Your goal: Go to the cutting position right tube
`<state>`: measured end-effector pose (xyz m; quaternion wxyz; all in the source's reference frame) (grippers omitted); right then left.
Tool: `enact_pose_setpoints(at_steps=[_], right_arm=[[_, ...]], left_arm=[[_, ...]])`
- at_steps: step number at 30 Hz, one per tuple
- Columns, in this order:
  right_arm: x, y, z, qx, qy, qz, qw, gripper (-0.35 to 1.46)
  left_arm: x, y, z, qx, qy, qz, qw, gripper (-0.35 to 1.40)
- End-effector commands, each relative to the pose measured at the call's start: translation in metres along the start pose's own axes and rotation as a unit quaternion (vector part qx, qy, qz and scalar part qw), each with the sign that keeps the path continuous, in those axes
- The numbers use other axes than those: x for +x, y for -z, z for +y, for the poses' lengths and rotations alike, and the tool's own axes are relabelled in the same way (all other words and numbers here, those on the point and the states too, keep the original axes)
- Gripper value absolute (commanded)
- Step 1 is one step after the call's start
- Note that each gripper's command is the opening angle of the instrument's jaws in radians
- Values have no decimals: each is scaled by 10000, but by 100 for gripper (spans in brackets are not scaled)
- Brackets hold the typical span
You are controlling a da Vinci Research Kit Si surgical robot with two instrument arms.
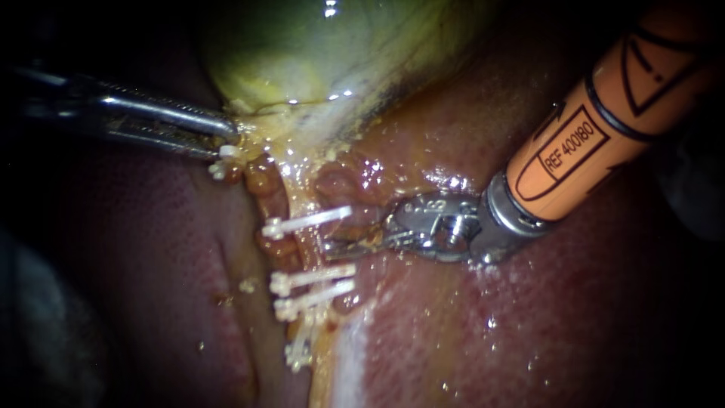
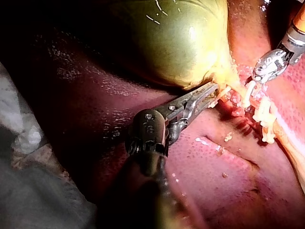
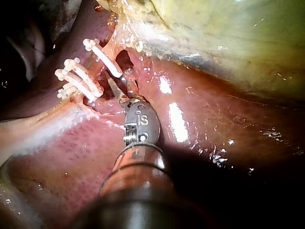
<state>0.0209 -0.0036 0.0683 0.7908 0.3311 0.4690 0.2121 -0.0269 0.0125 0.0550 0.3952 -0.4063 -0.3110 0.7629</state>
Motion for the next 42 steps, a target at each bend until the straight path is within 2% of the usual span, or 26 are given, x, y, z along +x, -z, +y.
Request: enact_pose_setpoints(at_steps=[1,5,8,14,18,24,29,34,39,42], right_arm=[[0,0,0,3,1,0,10000,40],[-1,4,-4,86,7,9,10000,109],[-2,9,-8,146,26,84,9999,127],[8,26,-13,245,11,156,9996,137],[16,44,-16,321,-99,279,9990,142],[23,59,-26,401,-325,261,9983,144],[26,56,-34,555,-412,240,9973,144],[27,43,-35,639,-469,221,9966,142],[26,31,-38,724,-405,188,9964,142],[28,26,-45,849,-350,174,9956,142]], left_arm=[[0,0,0,-1,1,-1,10000,-35],[0,0,0,-2,0,-1,10000,-35],[0,0,-1,-3,-1,-2,10000,-35],[0,1,-3,-6,-2,-4,10000,-35],[0,2,-3,-8,-2,-4,10000,-35],[0,2,-3,-8,-2,-5,10000,-35],[0,2,-3,-9,-2,-5,10000,-35],[0,2,-3,-8,-2,-5,10000,-35],[0,2,-3,-8,-1,-5,10000,-35],[0,2,-3,-8,-1,-5,10000,-35]])
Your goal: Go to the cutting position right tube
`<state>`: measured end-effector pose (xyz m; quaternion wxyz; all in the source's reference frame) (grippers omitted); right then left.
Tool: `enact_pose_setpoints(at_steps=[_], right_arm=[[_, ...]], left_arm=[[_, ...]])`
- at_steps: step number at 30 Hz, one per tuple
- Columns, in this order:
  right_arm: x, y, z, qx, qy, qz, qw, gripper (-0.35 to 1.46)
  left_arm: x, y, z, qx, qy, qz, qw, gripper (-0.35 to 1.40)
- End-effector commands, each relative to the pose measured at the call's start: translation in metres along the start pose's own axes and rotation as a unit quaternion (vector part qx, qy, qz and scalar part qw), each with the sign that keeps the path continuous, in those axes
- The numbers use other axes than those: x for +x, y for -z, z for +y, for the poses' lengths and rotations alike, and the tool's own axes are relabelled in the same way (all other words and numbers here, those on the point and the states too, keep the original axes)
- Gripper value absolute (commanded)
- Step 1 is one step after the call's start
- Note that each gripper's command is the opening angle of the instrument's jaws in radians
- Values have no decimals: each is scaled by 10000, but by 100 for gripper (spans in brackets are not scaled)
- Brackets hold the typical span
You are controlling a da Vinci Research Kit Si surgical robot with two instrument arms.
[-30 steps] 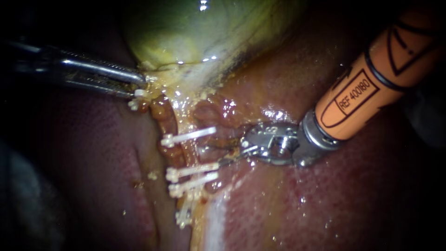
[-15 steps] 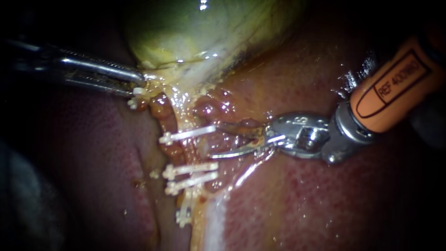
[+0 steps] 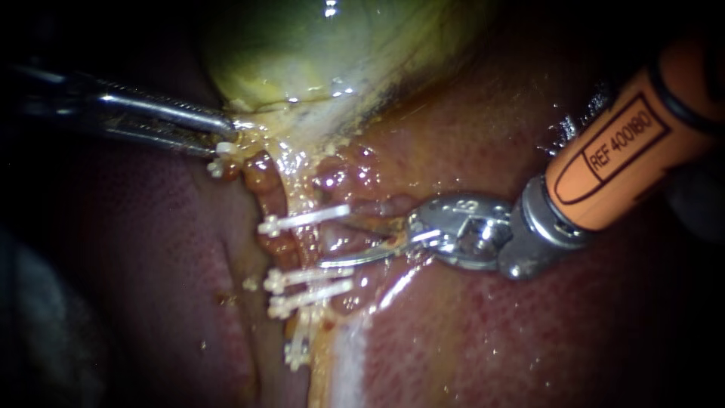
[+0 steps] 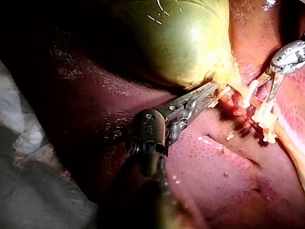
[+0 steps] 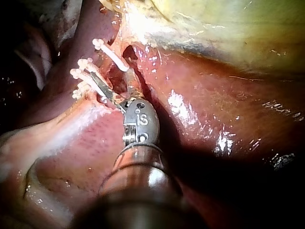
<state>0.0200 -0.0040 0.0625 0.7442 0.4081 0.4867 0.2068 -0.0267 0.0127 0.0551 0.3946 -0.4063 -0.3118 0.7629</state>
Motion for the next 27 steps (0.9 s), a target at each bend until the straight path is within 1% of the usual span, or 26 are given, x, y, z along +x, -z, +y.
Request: enact_pose_setpoints(at_steps=[1,3,7,8,12,19,24,27], right_arm=[[1,-3,-4,74,30,-11,10000,142],[3,-9,-10,152,65,-28,9999,142],[9,-22,-14,305,117,69,9994,139],[11,-27,-14,361,133,77,9992,137],[18,-39,-10,374,135,216,9990,135],[25,-57,-6,379,11,358,9986,130],[32,-70,-2,346,-29,471,9983,130],[35,-76,0,340,-121,572,9977,132]], left_arm=[[0,0,0,1,1,1,10000,-35],[0,0,0,1,1,1,10000,-35],[0,0,0,2,2,1,10000,-35],[0,-1,0,3,2,1,10000,-35],[0,-1,1,3,2,2,10000,-35],[1,-1,1,5,4,3,10000,-35],[1,-2,1,9,6,5,10000,-35],[1,-2,1,9,6,5,10000,-35]])
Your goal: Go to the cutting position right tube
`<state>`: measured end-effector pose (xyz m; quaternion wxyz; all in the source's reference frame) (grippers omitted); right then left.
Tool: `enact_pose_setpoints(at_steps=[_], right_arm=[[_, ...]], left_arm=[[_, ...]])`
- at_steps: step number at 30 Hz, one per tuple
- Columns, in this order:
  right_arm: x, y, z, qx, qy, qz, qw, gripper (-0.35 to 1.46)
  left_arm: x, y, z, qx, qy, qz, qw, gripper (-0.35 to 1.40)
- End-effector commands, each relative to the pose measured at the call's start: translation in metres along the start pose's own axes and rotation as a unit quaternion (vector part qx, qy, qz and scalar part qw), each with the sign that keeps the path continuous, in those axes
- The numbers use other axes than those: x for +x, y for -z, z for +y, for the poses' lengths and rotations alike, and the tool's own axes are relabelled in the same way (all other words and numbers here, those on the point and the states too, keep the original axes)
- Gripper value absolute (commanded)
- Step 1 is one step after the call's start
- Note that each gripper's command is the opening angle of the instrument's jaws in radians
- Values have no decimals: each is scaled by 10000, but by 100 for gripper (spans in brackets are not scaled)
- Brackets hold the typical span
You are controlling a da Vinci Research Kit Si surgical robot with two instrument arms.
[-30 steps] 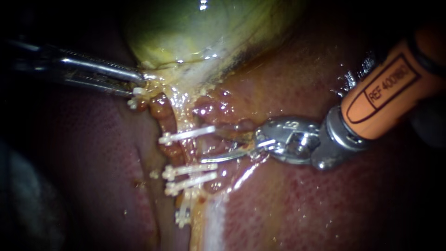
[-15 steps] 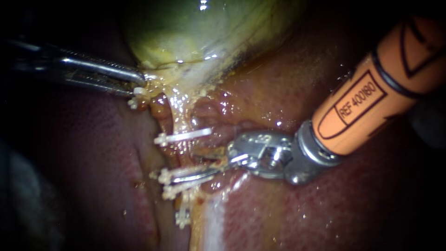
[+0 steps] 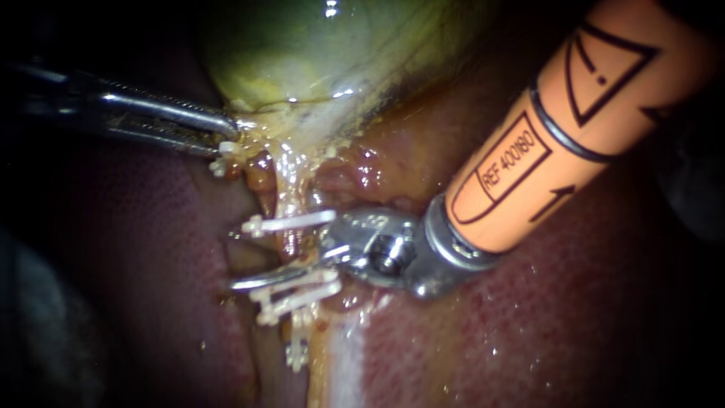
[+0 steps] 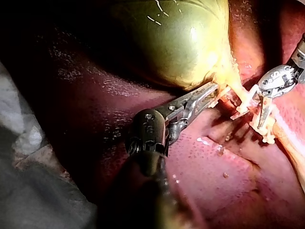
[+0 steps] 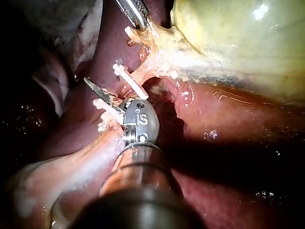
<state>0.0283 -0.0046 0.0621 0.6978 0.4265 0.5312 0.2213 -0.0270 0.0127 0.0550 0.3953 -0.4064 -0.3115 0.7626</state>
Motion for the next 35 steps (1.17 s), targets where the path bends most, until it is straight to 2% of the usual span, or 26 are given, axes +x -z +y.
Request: enact_pose_setpoints(at_steps=[1,5,8,12,16,20,23,35], right_arm=[[0,-1,0,-4,-9,9,10000,132],[2,1,-4,6,-43,41,10000,132],[7,3,-13,65,-57,55,9999,132],[17,7,-27,144,-86,117,9998,132],[28,12,-48,299,-202,180,9992,132],[37,15,-61,384,-249,235,9987,132],[41,15,-65,406,-258,264,9985,132],[40,16,-64,413,-314,259,9983,132]], left_arm=[[0,0,0,5,1,0,10000,-35],[0,0,0,5,2,0,10000,-35],[0,0,0,4,1,0,10000,-35],[-1,0,0,3,0,-1,10000,-35],[-1,1,-1,1,-1,-2,10000,-35],[-1,1,-1,1,-1,-2,10000,-35],[-1,1,-1,0,-1,-2,10000,-35],[-1,1,-1,-1,0,-3,10000,-35]])
